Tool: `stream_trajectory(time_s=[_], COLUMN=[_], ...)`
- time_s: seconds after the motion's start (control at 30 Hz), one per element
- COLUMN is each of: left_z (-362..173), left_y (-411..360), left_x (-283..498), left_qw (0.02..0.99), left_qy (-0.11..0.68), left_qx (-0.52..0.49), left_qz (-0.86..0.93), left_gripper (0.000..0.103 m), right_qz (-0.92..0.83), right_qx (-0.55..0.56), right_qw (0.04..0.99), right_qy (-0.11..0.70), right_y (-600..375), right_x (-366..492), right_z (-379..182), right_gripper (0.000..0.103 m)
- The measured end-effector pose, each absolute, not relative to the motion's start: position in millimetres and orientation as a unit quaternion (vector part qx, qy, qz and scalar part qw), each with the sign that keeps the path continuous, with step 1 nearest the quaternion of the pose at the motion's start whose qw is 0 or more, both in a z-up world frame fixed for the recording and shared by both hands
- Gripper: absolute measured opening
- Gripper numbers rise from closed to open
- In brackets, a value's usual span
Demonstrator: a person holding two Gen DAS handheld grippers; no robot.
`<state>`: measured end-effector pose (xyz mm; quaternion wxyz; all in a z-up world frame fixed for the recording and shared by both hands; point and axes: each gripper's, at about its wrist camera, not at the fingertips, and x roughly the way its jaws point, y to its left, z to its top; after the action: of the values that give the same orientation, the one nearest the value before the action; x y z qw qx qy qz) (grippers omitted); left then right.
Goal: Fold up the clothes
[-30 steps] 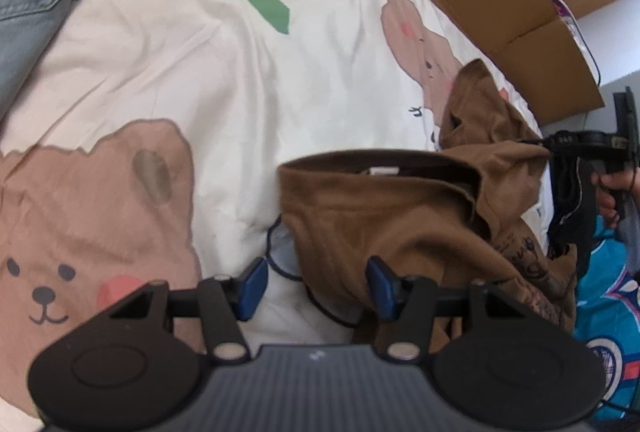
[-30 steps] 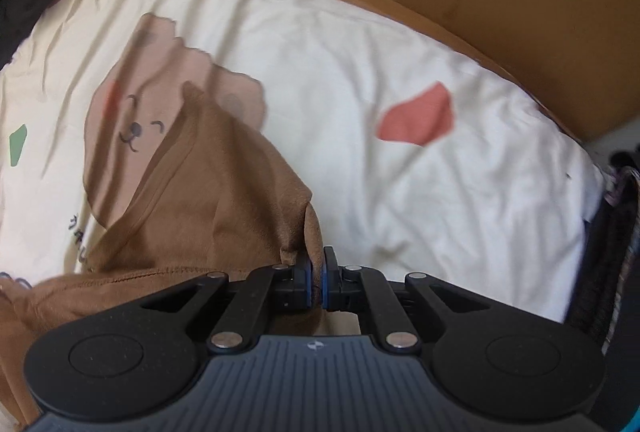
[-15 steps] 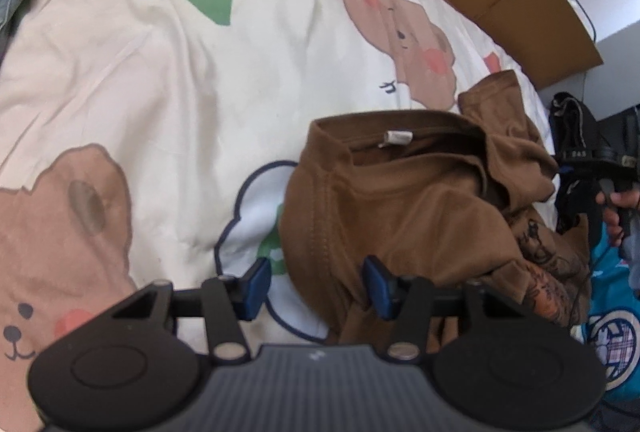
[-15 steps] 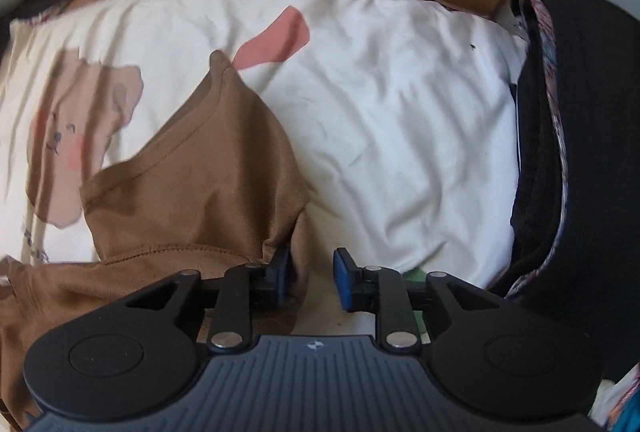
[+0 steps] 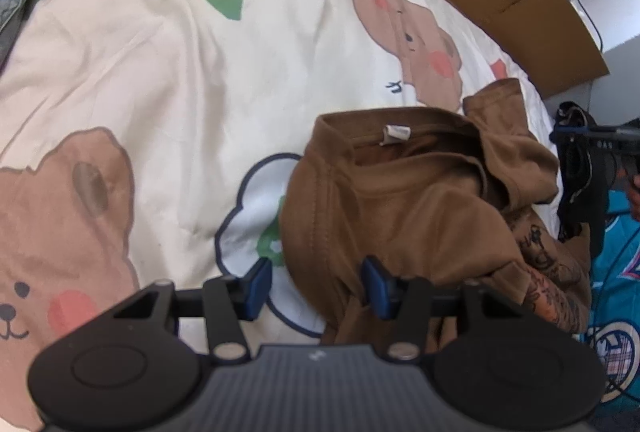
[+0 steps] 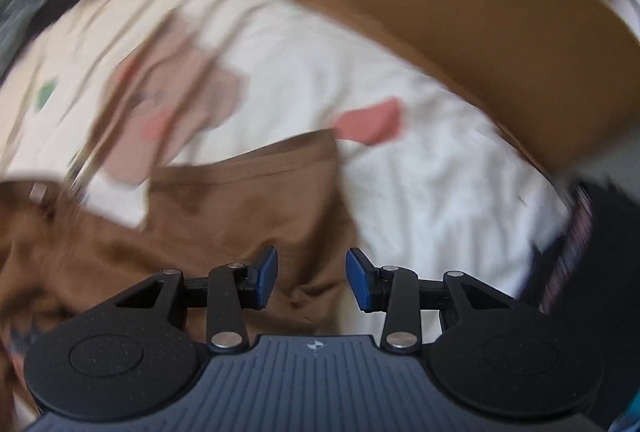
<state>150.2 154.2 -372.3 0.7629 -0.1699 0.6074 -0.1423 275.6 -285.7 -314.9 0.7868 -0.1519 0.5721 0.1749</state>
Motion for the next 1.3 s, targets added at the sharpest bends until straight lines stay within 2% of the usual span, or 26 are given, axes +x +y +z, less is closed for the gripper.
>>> stream_trajectory(time_s=[0.3,0.77,1.1,1.23,1.27,1.3], left_z=[-381,-381,-377,-377,-377,-377], left_y=[157,157,155,154,154,154], left_x=[159,161,157,155,155,155], left_qw=[0.752,0.750,0.752,0.754,0.754,0.754], left_qy=[0.618,0.623,0.623,0.622,0.622,0.622], left_qx=[-0.181,-0.177,-0.167,-0.166,-0.166,-0.167], left_qz=[-0.137,-0.136,-0.133,-0.131,-0.130,-0.130], left_gripper=[0.052,0.052,0.052,0.052,0.052,0.052], right_qz=[0.310,0.391,0.424,0.430,0.431,0.431], right_qx=[-0.259,-0.296,-0.350,-0.376,-0.380,-0.378], right_qw=[0.690,0.614,0.594,0.585,0.584,0.584], right_qy=[0.601,0.619,0.587,0.575,0.574,0.575], right_y=[-263,-249,-237,-235,-235,-236], right_x=[297,298,273,264,262,261], right_z=[-338,-363,-373,-378,-379,-378], right_gripper=[0.044,0.043,0.030,0.029,0.021,0.020])
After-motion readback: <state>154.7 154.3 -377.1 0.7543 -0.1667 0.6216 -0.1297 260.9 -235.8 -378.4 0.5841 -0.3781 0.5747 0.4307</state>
